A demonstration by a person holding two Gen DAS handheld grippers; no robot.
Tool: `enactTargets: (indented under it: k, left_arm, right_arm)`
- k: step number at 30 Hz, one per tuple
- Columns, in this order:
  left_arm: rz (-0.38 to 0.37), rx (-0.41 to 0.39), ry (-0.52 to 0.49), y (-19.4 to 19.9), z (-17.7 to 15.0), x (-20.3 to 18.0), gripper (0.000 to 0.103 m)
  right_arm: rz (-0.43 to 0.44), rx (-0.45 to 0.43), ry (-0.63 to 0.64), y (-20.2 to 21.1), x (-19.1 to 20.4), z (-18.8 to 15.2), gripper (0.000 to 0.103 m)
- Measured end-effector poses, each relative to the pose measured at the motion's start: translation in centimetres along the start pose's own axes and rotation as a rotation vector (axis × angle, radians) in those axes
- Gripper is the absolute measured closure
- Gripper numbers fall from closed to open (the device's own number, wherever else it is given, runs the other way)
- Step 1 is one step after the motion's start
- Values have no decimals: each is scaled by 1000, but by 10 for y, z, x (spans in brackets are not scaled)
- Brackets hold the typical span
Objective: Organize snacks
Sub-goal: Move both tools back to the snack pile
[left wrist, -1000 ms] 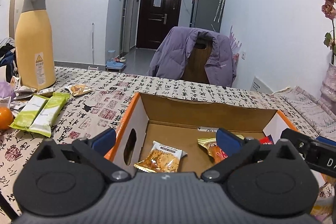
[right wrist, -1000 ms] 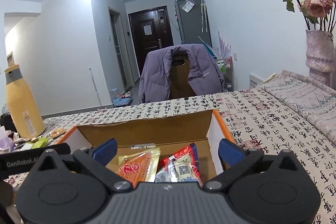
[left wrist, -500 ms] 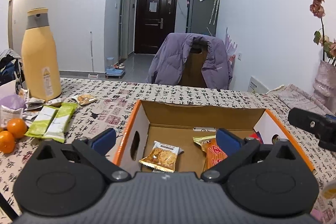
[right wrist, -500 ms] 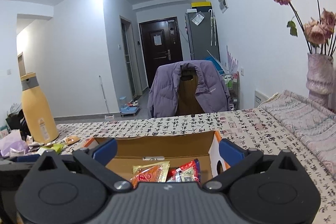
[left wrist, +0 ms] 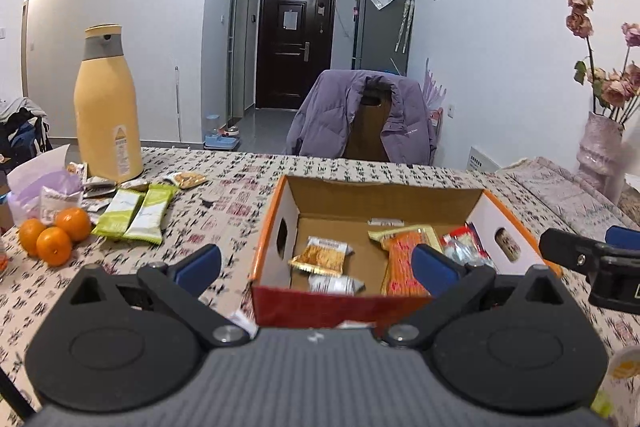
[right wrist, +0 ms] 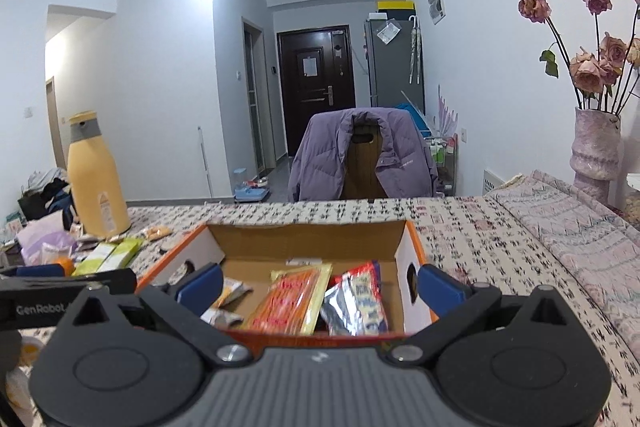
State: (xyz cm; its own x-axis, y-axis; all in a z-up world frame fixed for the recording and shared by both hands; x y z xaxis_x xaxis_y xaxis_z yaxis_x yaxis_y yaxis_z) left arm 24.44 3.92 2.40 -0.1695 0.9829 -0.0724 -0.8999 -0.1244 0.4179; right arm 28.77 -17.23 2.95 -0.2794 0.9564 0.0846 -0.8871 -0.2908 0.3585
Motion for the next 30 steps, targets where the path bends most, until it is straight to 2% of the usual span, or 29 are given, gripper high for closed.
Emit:
enactTargets:
  k: [10, 22, 23, 24, 26, 30]
  left_arm:
    - [-36, 32, 7, 42, -44, 7, 0]
    - [-63, 120, -9, 64, -104, 16, 0]
    - [-61, 127, -10, 65, -108, 18, 0]
    - [-60, 133, -10, 66, -112, 19, 0]
    - [-60, 145, -4, 68, -119, 22, 0]
    - [-59, 165, 4, 70, -127, 30, 0]
  right_arm:
    - [13, 69, 18, 38, 8, -49, 0]
    - [71, 204, 97, 61, 30, -134, 1]
    - [80, 208, 108, 63, 33, -141, 4]
    - [90, 212, 120, 64, 38, -147, 14]
    - [111, 222, 136, 64, 45, -154, 27]
    - [140, 230, 163, 60, 57, -159, 29]
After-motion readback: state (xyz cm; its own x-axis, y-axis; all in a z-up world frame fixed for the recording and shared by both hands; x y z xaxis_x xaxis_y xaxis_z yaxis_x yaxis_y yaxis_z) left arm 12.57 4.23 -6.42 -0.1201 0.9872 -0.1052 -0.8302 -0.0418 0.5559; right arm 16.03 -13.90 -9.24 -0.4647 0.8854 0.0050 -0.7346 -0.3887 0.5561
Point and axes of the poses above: each gripper's, at about its wrist camera, not at the fingertips, and y roughly against the way its jaws point, x to its left, z to its top, the point moved 9 cm from there along -y, roughly the way its jaws point, and after that the axes turned 2 degrees about -z, right-handed, at the moved point
